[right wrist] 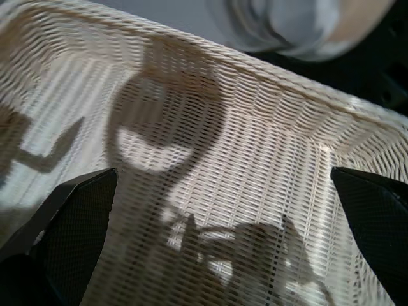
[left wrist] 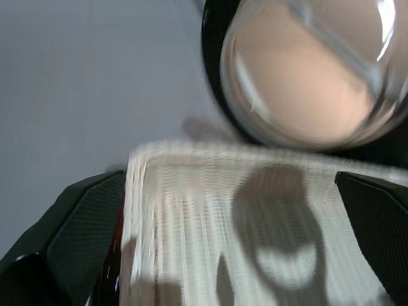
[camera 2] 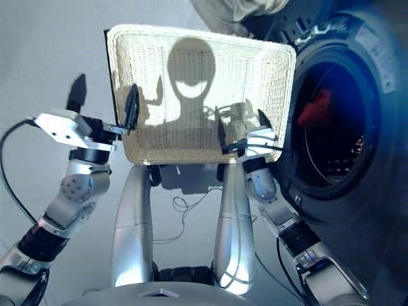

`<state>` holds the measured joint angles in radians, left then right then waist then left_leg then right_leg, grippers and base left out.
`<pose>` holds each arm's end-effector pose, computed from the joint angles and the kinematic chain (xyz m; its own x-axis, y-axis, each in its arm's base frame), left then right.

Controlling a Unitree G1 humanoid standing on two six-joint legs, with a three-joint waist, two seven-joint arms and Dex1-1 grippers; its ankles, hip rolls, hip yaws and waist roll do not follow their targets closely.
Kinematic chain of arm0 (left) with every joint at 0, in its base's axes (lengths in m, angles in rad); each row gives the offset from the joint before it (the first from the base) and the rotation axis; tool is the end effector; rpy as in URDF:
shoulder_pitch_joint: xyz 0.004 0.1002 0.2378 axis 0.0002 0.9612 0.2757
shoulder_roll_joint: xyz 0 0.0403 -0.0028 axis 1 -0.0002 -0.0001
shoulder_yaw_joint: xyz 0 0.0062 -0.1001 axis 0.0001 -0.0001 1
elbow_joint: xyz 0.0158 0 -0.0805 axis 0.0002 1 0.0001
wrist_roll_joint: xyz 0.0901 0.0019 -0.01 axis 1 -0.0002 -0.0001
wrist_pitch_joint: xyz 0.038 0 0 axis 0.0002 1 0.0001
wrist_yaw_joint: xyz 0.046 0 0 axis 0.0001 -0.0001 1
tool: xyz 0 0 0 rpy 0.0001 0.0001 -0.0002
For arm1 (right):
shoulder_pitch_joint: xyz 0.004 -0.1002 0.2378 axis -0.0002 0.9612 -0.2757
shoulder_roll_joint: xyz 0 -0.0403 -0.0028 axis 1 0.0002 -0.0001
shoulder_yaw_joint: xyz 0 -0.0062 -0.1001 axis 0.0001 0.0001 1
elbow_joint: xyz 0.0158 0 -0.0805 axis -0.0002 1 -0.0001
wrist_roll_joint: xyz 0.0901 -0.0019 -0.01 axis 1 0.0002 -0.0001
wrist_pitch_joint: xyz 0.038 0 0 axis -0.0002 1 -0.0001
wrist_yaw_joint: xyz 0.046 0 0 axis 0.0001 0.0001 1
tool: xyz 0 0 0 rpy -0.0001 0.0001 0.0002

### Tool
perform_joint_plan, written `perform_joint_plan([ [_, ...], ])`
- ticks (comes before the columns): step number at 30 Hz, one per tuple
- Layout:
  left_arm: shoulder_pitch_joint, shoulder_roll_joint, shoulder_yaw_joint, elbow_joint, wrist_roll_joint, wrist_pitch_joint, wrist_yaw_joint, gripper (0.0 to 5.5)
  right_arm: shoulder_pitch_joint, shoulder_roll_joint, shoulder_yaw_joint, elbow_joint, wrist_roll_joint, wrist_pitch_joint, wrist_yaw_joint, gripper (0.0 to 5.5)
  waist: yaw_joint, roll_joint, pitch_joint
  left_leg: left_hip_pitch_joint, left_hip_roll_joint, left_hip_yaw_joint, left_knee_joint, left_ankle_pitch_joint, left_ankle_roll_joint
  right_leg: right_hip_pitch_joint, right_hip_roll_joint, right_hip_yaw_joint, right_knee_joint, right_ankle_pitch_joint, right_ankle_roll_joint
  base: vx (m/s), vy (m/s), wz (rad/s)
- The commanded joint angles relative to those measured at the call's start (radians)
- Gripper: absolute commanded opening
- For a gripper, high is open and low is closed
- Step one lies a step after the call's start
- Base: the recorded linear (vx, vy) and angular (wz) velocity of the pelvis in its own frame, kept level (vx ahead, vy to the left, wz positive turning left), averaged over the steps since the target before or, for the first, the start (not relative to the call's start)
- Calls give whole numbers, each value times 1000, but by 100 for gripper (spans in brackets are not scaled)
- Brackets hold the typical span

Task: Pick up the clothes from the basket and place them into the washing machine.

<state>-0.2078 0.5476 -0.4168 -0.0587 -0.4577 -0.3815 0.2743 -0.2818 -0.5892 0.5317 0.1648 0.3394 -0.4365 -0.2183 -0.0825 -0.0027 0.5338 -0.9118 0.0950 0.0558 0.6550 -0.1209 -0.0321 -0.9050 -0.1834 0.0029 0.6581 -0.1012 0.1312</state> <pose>0.2132 0.1639 0.1009 0.8953 -0.1768 0.4089 0.1867 0.9823 0.0159 0.2246 -0.1700 0.0763 0.9024 0.3116 0.2977 -0.2402 0.9372 -0.2529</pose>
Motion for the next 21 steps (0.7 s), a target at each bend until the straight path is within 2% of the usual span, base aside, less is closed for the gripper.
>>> perform_joint_plan([
  [1, 26, -24, 9, 61, -78, -39, -112, 550, 24, -32, -15, -2, 25, -27, 93, 550, 16, -3, -14, 221, 5, 30, -153, 21, -34, 144, 15, -66, -91, 34, -6, 167, -9, 46],
  [3, 18, -53, 10, 199, -82, -40, -184, 550, 43, -18, -40, 79, 31, -9, 126, 550, 19, -2, -14, 326, -3, 31, -219, 41, -39, 255, 11, -83, -162, 50, 0, 145, 9, 146],
  [6, 27, -118, 41, 362, -112, -45, -254, 550, 73, 17, -81, 181, 24, 8, 160, 550, 22, -5, -14, 518, -16, 34, -358, 78, -46, 446, 11, -108, -301, 99, 19, 156, 25, 81],
  [8, 50, -167, 61, 490, -121, -28, -302, 550, 93, 53, -113, 257, 5, 16, 170, 550, 24, -6, -26, 627, -24, 34, -436, 94, -46, 559, 8, -115, -378, 124, 27, 159, 10, 17],
  [12, 102, -217, 105, 631, -85, -23, -360, 550, 163, 95, -142, 375, -47, 50, 214, 550, 33, -7, -124, 749, -25, 30, -542, 112, -55, 684, -1, -142, -489, 142, 35, 152, -7, 74],
  [14, 128, -224, 129, 691, -54, -22, -364, 550, 204, 125, -165, 423, -33, 67, 243, 550, 38, -14, -174, 796, -27, 30, -586, 122, -54, 735, 1, -145, -539, 159, 38, 159, -23, 74],
  [17, 146, -216, 140, 799, 67, -20, -355, 550, 234, 173, -185, 559, -19, 92, 280, 550, 43, -13, -244, 857, -30, 38, -644, 134, -54, 797, -5, -153, -600, 181, 48, 149, 10, 43],
  [21, 175, -232, 154, 963, 159, 17, -366, 550, 270, 218, -209, 697, -32, 123, 303, 550, 46, -7, -334, 930, -29, 47, -719, 147, -56, 860, -11, -162, -663, 198, 62, 136, 29, 21],
])
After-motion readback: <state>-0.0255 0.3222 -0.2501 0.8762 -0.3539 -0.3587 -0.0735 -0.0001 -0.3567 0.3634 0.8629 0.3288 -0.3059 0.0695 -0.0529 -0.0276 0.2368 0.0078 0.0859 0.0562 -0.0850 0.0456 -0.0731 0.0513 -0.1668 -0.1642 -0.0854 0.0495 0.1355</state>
